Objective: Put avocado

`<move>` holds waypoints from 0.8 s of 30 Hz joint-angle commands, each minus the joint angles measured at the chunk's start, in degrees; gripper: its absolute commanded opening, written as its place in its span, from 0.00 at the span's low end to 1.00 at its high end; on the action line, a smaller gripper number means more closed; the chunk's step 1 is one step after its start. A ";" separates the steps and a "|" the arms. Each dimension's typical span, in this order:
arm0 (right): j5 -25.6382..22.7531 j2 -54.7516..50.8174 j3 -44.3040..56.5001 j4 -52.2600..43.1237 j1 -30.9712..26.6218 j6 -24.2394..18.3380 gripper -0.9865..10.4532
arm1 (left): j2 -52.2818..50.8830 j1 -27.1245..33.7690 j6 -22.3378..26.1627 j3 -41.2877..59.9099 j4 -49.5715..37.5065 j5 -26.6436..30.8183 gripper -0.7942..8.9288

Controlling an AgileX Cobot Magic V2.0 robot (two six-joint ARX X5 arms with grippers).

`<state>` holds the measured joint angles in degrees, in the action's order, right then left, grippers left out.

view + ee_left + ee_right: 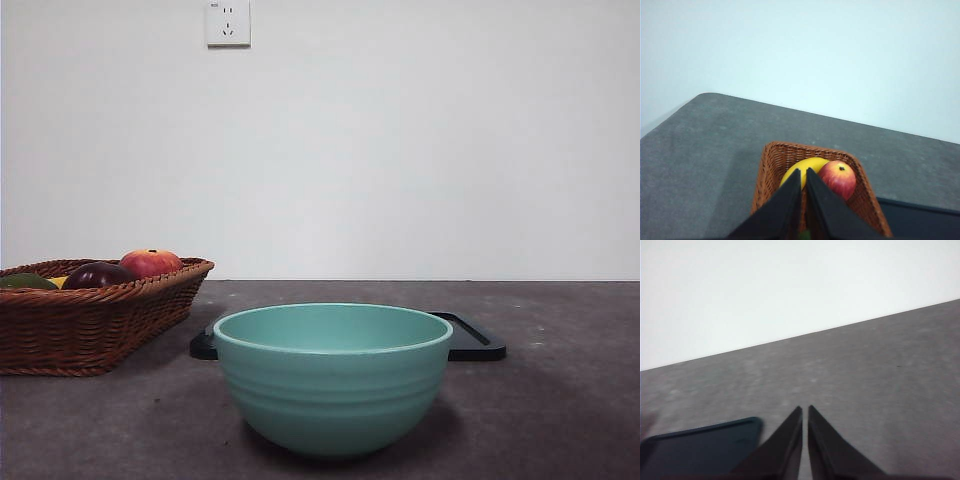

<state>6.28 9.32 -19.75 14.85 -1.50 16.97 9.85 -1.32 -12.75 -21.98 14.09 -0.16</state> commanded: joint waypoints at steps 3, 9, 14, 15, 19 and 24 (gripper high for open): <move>5.57 6.45 -8.74 3.63 1.18 1.18 0.10 | 7.98 -0.22 -0.22 -10.43 1.55 -3.80 0.10; 15.78 15.45 -18.49 8.02 2.62 0.04 0.10 | 18.40 -0.22 -0.22 -21.40 4.66 -12.63 0.10; 21.79 22.47 -25.07 11.17 4.46 -2.47 0.10 | 26.10 -0.63 0.07 -28.15 10.25 -21.66 0.10; 22.71 23.91 -26.45 12.46 5.01 -3.10 0.10 | 27.54 -0.90 0.11 -29.16 11.56 -23.37 0.10; 23.96 28.74 -30.58 17.97 7.69 -6.29 0.10 | 31.98 -2.91 2.67 -31.30 16.13 -27.67 0.10; 23.91 32.96 -33.11 24.74 12.76 -9.18 0.10 | 35.19 -7.54 5.46 -31.36 21.59 -28.89 0.10</move>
<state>29.98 41.95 -51.72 39.31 10.61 9.80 44.64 -8.45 -9.45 -52.14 35.55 -28.56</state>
